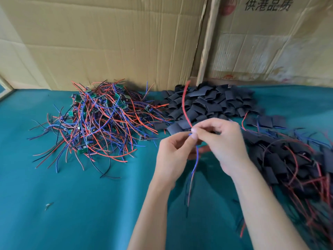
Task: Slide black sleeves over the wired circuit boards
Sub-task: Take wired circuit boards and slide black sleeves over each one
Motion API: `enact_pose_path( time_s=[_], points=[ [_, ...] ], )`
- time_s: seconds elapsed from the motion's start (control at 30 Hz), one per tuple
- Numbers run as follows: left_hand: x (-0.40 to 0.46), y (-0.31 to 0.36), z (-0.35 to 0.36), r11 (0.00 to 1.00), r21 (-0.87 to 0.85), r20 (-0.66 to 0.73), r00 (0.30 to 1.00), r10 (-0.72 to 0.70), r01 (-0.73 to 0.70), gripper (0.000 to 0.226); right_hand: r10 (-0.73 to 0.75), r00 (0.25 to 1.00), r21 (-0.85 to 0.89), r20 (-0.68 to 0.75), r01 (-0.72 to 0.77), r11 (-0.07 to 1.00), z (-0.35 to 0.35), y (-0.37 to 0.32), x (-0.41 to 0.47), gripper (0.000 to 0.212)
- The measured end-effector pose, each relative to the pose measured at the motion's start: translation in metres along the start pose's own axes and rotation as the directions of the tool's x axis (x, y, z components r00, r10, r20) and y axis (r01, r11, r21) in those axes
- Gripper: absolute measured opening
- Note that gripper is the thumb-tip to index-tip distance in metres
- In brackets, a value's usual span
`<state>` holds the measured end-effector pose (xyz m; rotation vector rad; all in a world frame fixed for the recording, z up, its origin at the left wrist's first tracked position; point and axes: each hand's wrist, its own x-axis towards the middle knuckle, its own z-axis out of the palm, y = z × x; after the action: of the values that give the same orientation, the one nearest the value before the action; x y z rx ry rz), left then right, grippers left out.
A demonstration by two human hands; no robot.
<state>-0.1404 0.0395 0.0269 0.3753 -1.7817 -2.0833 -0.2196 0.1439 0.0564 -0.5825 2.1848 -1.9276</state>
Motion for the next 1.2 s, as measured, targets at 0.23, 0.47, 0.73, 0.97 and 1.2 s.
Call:
enact_pose_path(
  time_s=[0.23, 0.47, 0.73, 0.97, 1.2],
  points=[
    [0.003, -0.006, -0.002, 0.996, -0.070, -0.193, 0.979, -0.066, 0.054, 0.010, -0.177, 0.981, -0.599, -0.076, 0.097, 0.795, -0.002, 0.033, 0.016, 0.031],
    [0.001, -0.009, 0.005, 0.988, 0.139, -0.158, 0.986, -0.049, 0.072, 0.014, -0.093, 0.990, -0.778, -0.109, -0.026, 0.628, 0.005, 0.045, 0.020, 0.044],
    [0.001, -0.013, 0.007, 0.955, 0.296, -0.207, 0.977, 0.058, 0.006, 0.035, -0.104, 0.963, -0.537, -0.250, -0.049, 0.842, -0.014, 0.038, 0.023, 0.006],
    [0.000, -0.010, 0.007, 0.881, 0.469, -0.231, 0.953, 0.195, -0.066, 0.035, 0.057, 0.990, -0.080, 0.129, -0.047, 0.996, -0.005, 0.016, 0.012, 0.018],
    [0.002, -0.011, -0.001, 0.885, 0.461, -0.264, 0.944, 0.199, -0.058, 0.028, 0.021, 0.943, 0.189, 0.332, -0.088, 0.978, -0.001, 0.014, 0.007, 0.015]
  ],
)
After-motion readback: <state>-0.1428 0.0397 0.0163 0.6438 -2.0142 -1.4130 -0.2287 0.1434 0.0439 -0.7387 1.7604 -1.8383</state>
